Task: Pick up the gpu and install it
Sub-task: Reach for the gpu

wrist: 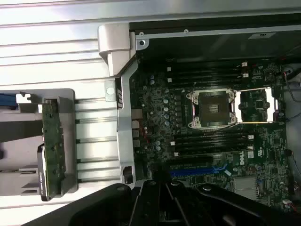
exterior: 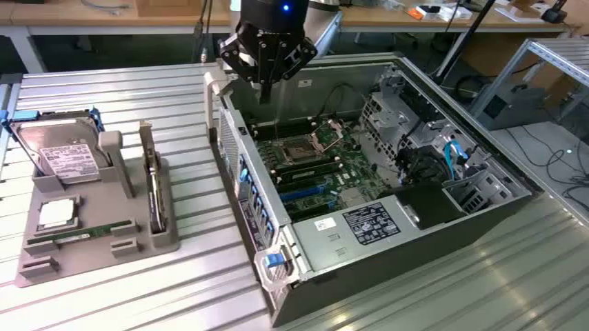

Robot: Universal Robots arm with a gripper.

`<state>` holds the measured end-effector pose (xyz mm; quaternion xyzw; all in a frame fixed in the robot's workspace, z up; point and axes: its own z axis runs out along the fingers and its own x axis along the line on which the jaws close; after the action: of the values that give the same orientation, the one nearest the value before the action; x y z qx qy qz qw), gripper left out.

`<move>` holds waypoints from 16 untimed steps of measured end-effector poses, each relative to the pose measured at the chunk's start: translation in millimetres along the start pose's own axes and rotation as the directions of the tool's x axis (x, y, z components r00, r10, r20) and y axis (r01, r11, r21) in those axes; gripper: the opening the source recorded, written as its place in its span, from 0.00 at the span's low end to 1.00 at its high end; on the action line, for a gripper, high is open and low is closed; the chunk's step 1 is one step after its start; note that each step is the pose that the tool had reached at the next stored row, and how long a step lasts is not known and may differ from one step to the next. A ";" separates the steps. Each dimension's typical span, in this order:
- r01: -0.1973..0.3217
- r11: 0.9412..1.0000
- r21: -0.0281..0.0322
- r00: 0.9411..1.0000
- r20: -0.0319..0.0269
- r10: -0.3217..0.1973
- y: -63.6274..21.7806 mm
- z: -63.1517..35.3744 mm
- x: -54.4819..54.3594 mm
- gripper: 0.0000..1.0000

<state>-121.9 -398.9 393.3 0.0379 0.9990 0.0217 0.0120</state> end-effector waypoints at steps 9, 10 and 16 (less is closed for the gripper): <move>0.000 1.000 0.000 1.000 0.000 0.000 -0.7 -0.2 8.7 0.13; 0.000 1.000 0.000 1.000 0.000 0.000 -0.7 -0.2 8.9 0.13; 0.000 1.000 0.000 1.000 0.000 0.000 -0.8 -0.2 10.2 0.13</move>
<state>-132.1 -398.9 393.3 0.0379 0.9990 0.0217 0.0121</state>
